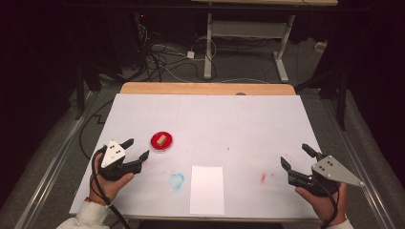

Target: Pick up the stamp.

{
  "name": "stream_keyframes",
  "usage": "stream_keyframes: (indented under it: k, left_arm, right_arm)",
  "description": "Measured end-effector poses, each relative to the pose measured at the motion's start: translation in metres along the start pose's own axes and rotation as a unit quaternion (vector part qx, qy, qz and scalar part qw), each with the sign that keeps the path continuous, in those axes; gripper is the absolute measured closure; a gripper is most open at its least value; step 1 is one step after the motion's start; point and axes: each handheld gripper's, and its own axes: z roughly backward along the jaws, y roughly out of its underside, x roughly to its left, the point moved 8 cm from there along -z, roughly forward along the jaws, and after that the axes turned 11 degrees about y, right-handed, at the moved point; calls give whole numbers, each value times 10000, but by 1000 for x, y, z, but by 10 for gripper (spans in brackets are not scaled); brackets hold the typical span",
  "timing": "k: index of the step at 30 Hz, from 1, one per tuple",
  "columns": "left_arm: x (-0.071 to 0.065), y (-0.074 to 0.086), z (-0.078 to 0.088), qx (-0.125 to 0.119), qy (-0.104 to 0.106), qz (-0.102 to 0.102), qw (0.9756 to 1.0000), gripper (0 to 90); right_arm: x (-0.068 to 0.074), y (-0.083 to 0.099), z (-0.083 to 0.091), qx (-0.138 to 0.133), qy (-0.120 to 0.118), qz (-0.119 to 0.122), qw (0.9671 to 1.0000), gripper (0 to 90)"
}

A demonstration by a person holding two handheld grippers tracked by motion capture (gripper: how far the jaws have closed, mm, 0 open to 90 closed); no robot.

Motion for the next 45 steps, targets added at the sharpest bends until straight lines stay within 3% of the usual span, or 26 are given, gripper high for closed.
stream_keyframes:
  k: [8,12,17,21,24,27,30,31,34,35,36,37,41,45]
  left_arm:
    - [1,1,1,114,18,7,9999,261]
    - [4,-1,2,396,-13,-117,9991,252]
    - [8,-16,3,543,225,1,9983,251]
    - [11,-27,0,913,325,6,9953,267]
    - [14,-33,-6,1249,348,-4,9916,277]
    - [16,-39,-17,1553,501,56,9866,293]
    - [13,-43,-34,1921,681,68,9790,325]
    - [13,-43,-40,2106,728,60,9748,342]
    - [15,-42,-57,2478,730,83,9660,380]
    - [17,-41,-62,2557,667,96,9644,392]
    - [20,-38,-70,2759,708,157,9584,450]
    - [20,-38,-70,2759,708,157,9584,459]
    - [22,-31,-85,3015,783,197,9500,486]
    - [25,-28,-93,3130,750,280,9464,544]
  right_arm:
    - [10,4,0,60,-130,108,9998,225]
    - [16,7,-3,134,-159,195,9996,231]
    - [23,14,-5,288,-217,374,9986,235]
    - [24,16,-8,368,-247,405,9982,238]
    - [25,22,-12,539,-258,436,9973,239]
    - [25,24,-14,602,-242,477,9967,239]
    - [25,25,-14,629,-235,509,9964,242]
    - [25,26,-15,640,-237,534,9962,242]
    - [25,27,-15,656,-230,554,9960,244]
    - [25,28,-15,667,-230,559,9959,244]
    - [25,29,-15,679,-215,561,9959,245]
    - [25,29,-15,679,-215,561,9959,245]
    - [24,30,-15,688,-191,594,9957,247]
    - [24,31,-15,689,-175,641,9954,249]
